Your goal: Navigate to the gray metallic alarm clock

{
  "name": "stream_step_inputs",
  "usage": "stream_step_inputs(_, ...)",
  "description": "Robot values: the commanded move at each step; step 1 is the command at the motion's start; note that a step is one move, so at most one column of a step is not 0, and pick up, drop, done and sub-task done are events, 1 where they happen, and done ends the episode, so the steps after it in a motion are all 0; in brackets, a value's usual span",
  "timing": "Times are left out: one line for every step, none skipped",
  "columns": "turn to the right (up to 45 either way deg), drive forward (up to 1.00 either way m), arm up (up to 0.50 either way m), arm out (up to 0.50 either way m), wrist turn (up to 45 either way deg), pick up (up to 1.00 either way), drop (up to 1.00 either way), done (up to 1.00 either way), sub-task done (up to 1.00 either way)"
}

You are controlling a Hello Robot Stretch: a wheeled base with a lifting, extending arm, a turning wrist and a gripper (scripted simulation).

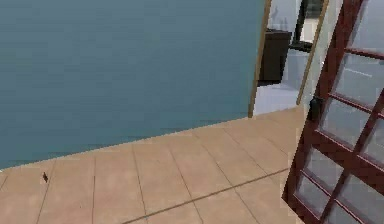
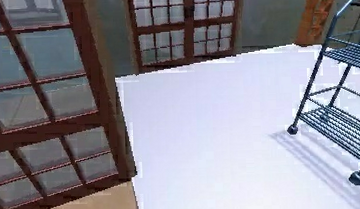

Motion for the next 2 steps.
stream_step_inputs(0.0,1.00,0.00,0.00,0.0,0.00,0.00,0.00,0.00)
stream_step_inputs(0.0,0.10,0.00,0.00,0.0,0.00,0.00,0.00,0.00)
